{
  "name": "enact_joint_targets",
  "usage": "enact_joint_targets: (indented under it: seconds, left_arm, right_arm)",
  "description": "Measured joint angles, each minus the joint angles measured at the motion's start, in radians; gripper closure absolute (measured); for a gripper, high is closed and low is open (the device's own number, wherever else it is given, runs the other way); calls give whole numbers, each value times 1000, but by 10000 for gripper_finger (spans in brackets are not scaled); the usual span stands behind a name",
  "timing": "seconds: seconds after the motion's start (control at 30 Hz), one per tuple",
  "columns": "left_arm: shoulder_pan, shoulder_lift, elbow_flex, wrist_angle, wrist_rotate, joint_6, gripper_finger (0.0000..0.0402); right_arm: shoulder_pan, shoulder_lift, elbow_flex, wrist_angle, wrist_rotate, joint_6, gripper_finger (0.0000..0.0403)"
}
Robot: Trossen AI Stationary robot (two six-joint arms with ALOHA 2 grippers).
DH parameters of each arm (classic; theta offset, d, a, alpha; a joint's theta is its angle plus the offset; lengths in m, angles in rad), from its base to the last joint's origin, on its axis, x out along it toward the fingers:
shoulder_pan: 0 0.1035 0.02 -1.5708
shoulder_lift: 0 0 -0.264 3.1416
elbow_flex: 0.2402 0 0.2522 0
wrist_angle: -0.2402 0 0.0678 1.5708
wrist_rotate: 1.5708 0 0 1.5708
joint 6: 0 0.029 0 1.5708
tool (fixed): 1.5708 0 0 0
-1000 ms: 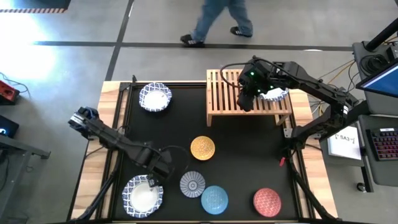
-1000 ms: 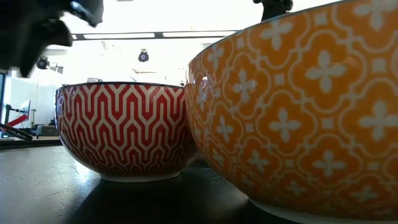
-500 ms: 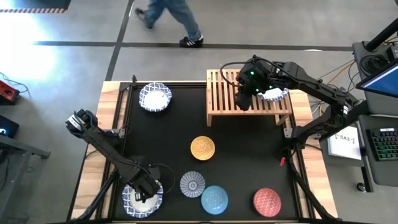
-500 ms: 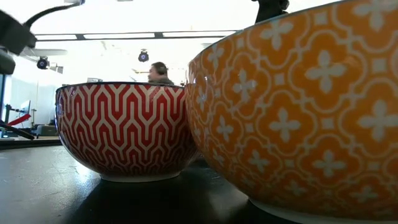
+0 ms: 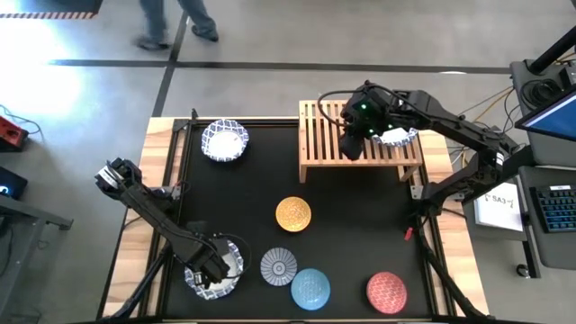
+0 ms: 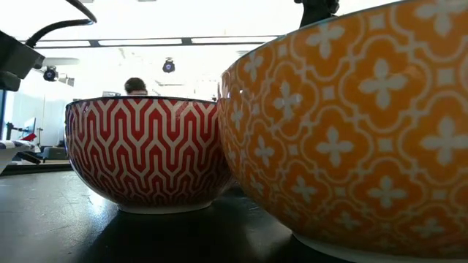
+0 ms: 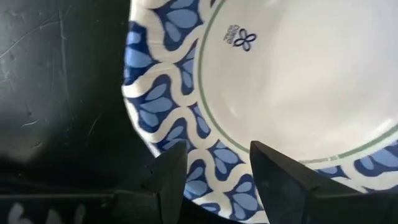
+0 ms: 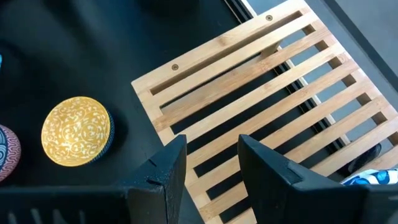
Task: Place and stack bowls onto a shelf
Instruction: Stack the bottom white bowl on top of the other white bowl on the shelf
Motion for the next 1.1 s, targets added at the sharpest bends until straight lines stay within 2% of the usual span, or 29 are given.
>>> enact_joint_targets:
  seconds: [0.13,0.33,0.5,0.83,1.1]
  left_arm:
    - [0,0,12,-31,-25,0,243]
    - [3,0,39,-74,-164,16,243]
    - [9,-1,14,-76,-265,-14,243]
    - [21,-2,-22,-43,-254,-14,243]
    - [21,-5,-88,97,-218,-14,243]
  right_arm:
    - [0,0,-17,0,0,-2,268]
    - [0,1,-28,0,0,-8,268]
    - [0,1,-28,8,0,-13,268]
    - [0,1,-28,20,0,-4,268]
    - [0,1,-28,20,0,-4,268]
